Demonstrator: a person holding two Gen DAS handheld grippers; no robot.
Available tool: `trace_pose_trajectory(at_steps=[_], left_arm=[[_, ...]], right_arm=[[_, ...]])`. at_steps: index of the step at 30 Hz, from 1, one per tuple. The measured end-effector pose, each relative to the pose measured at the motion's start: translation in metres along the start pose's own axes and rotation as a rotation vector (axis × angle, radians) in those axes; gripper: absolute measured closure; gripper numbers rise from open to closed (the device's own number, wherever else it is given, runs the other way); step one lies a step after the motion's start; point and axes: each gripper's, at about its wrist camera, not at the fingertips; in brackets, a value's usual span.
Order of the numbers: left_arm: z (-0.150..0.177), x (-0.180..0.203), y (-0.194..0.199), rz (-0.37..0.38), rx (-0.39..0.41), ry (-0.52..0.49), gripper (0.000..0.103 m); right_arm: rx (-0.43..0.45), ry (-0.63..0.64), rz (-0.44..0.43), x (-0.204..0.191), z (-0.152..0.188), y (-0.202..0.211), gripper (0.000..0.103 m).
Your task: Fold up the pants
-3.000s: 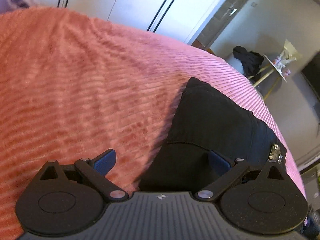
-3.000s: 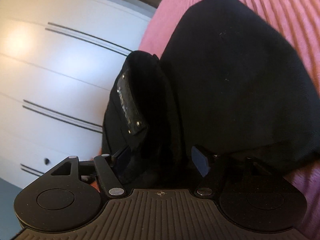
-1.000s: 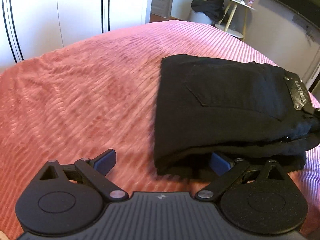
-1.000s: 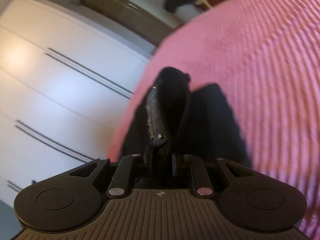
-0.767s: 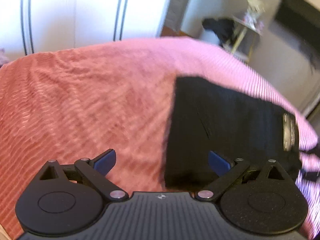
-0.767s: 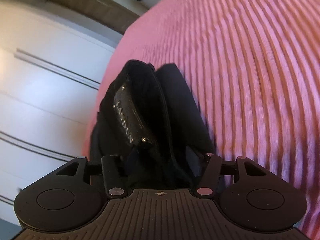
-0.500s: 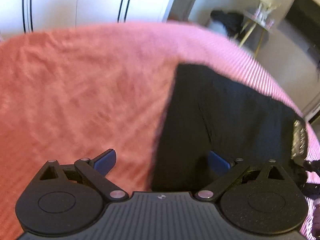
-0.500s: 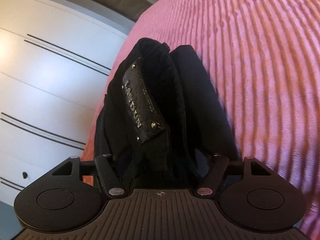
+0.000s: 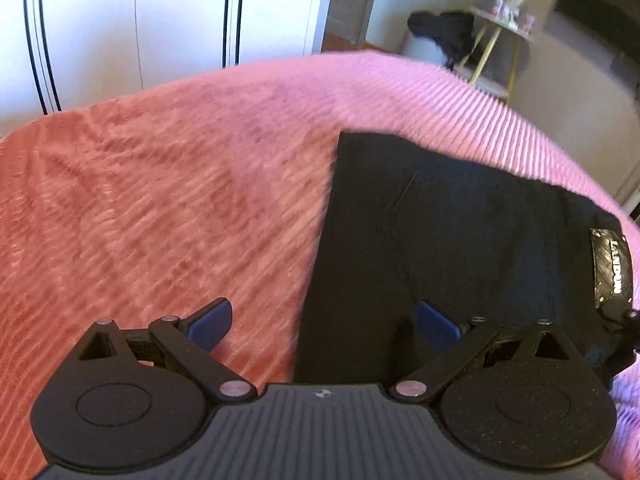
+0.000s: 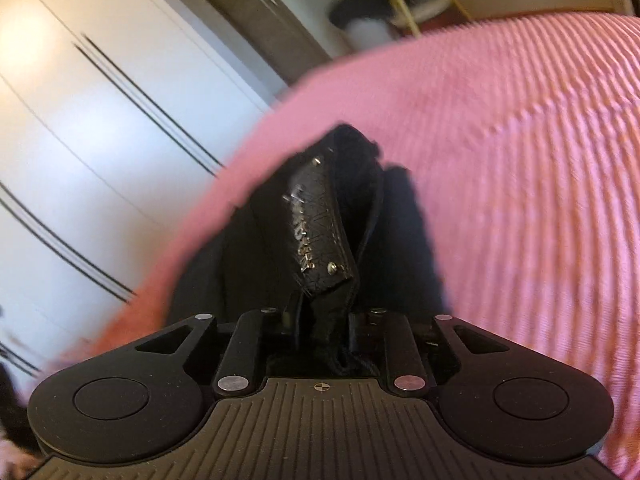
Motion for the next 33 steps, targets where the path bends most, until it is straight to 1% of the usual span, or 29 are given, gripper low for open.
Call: trace_pose_trajectory(at_steps=[1, 3, 6, 7, 8, 10, 12, 14, 15, 16, 18, 20, 22, 23, 25, 26, 27, 29, 30, 31, 33], left_arm=[[0.001, 0.000, -0.005, 0.000, -0.025, -0.006, 0.004], [0.002, 0.001, -0.009, -0.001, -0.042, -0.005, 0.004], [0.000, -0.002, -0.004, -0.003, -0.019, 0.009, 0.004], [-0.001, -0.002, -0.002, 0.000, -0.007, 0.011, 0.004], [-0.002, -0.001, 0.000, 0.001, 0.005, 0.012, 0.004], [-0.006, 0.002, 0.002, -0.012, 0.027, 0.016, 0.004], [-0.008, 0.009, 0.002, -0.044, 0.053, 0.023, 0.004], [-0.012, 0.018, -0.002, -0.053, 0.061, 0.016, 0.004], [-0.014, 0.023, -0.005, -0.049, 0.057, 0.012, 0.004], [-0.016, 0.028, -0.008, -0.042, 0.051, 0.007, 0.004], [-0.021, 0.038, -0.015, -0.033, 0.036, -0.002, 0.004], [-0.026, 0.047, -0.020, -0.027, 0.032, -0.002, 0.004], [-0.030, 0.054, -0.025, -0.024, 0.029, -0.006, 0.004], [-0.031, 0.058, -0.028, -0.033, 0.022, -0.010, 0.004], [-0.030, 0.064, -0.034, -0.059, 0.014, -0.025, 0.004], [-0.029, 0.065, -0.036, -0.064, 0.010, -0.033, 0.004], [-0.027, 0.067, -0.038, -0.068, 0.003, -0.041, 0.004], [-0.023, 0.069, -0.039, -0.074, 0.010, -0.054, 0.004], [-0.023, 0.071, -0.040, -0.076, 0.012, -0.067, 0.004], [-0.023, 0.073, -0.040, -0.077, 0.016, -0.081, 0.004], [-0.022, 0.076, -0.038, -0.083, 0.030, -0.105, 0.004]], right_arm=[[-0.011, 0.006, 0.013, 0.002, 0.001, -0.005, 0.073], [-0.023, -0.006, 0.005, 0.006, -0.001, -0.009, 0.072], [-0.032, -0.033, -0.004, 0.010, -0.006, -0.003, 0.063], [-0.027, -0.042, 0.007, 0.009, -0.009, -0.001, 0.056], [-0.014, -0.040, 0.024, 0.008, -0.014, 0.003, 0.054], [0.057, -0.006, 0.084, 0.004, -0.025, 0.017, 0.051], [0.170, 0.042, 0.157, 0.000, -0.035, 0.032, 0.051], [0.227, 0.079, 0.172, -0.007, -0.043, 0.039, 0.053], [0.227, 0.102, 0.167, -0.011, -0.047, 0.037, 0.055], [0.218, 0.132, 0.159, -0.021, -0.050, 0.031, 0.059], [0.194, 0.210, 0.148, -0.042, -0.053, 0.016, 0.063], [0.192, 0.321, 0.152, -0.068, -0.055, 0.001, 0.071], [0.178, 0.409, 0.168, -0.089, -0.059, -0.024, 0.072], [0.155, 0.429, 0.182, -0.095, -0.061, -0.035, 0.073], [0.091, 0.469, 0.255, -0.105, -0.064, -0.053, 0.074], [0.052, 0.499, 0.303, -0.107, -0.065, -0.066, 0.075], [0.022, 0.517, 0.333, -0.108, -0.064, -0.075, 0.075], [-0.057, 0.541, 0.379, -0.101, -0.060, -0.097, 0.074], [-0.081, 0.536, 0.387, -0.095, -0.056, -0.102, 0.074], [-0.087, 0.536, 0.385, -0.087, -0.052, -0.108, 0.074], [-0.059, 0.509, 0.365, -0.080, -0.050, -0.107, 0.074]])
Point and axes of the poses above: each gripper's, at about its wrist camera, not at the fingertips, and y roughly against the way its jaws point, x to its right, z to its underside, and after that the axes turned 7 degrees about x, right-handed
